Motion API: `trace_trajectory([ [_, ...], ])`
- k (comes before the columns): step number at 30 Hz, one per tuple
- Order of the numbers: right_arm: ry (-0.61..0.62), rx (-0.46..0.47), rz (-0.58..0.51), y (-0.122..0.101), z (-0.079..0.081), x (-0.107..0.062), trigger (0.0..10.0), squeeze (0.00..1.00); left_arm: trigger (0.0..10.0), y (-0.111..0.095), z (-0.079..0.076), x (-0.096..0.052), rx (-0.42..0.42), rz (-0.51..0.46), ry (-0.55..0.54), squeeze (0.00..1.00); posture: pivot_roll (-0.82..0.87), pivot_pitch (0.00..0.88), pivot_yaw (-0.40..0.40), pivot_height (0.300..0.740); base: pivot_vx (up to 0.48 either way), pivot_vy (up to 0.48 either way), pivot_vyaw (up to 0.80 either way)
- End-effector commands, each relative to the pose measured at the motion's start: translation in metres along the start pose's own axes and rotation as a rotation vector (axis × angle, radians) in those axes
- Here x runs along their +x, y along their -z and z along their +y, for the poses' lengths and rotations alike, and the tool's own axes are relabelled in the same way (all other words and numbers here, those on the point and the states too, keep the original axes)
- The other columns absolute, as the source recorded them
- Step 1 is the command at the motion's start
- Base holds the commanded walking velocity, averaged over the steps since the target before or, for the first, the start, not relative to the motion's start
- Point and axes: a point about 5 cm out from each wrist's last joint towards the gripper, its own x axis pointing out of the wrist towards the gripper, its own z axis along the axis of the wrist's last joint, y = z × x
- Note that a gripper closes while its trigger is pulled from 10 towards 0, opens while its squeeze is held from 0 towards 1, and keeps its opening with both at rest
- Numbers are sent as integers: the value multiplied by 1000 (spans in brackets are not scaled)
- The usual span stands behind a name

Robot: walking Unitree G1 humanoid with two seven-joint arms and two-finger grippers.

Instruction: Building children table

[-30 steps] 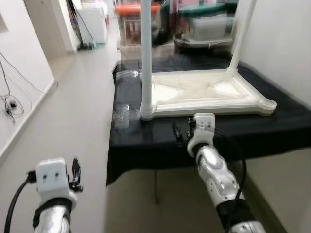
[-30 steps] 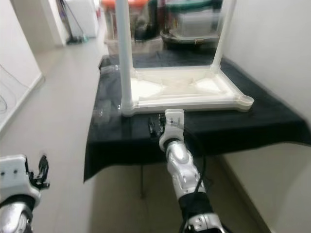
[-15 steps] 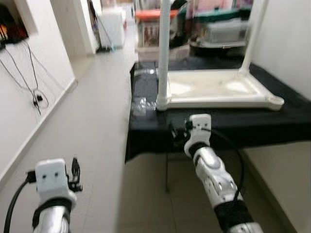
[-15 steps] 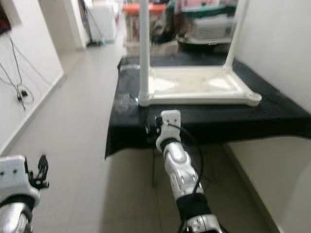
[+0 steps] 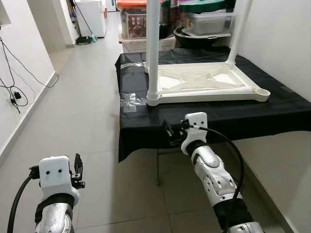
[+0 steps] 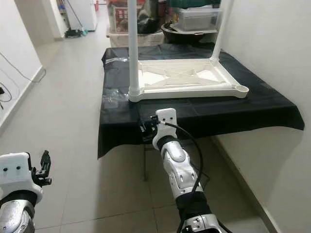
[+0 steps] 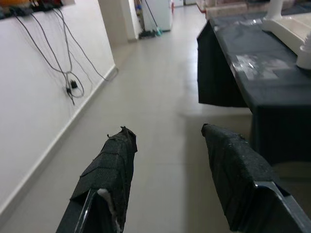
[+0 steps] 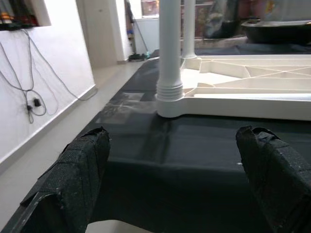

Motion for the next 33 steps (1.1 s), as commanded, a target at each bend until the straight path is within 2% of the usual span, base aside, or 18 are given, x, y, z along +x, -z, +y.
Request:
trace_trajectory([
  [1, 85, -2, -31, -8, -13, 4, 10000, 0, 10000, -8, 11, 3, 28, -43, -44, 0, 32, 55, -8, 740, 0, 0, 0],
  [3, 177, -10, -59, -17, -28, 10, 10000, 0, 10000, -17, 22, 9, 49, -85, -92, 0, 32, 55, -8, 740, 129, 0, 0],
  [8, 209, -23, -68, -22, -34, 14, 10000, 0, 10000, -23, 30, 14, 66, -115, -123, 0, 42, 53, -14, 740, 287, 0, 0],
  [18, 208, -22, -67, -22, -34, 14, 10000, 0, 10000, -25, 31, 15, 71, -121, -126, 0, 42, 53, -14, 740, 319, 0, 0],
  [22, 178, 1, -56, -17, -21, 12, 10000, 0, 10000, -23, 25, 14, 64, -116, -99, 0, 39, 53, -14, 740, 340, 0, 0],
  [24, 177, 4, -56, -17, -20, 12, 10000, 0, 10000, -23, 24, 15, 61, -114, -93, 0, 36, 53, -14, 740, 345, 0, 0],
  [33, 182, 2, -58, -17, -21, 15, 10000, 0, 10000, -23, 23, 16, 52, -113, -93, 0, 36, 50, -18, 740, 346, 0, 0],
])
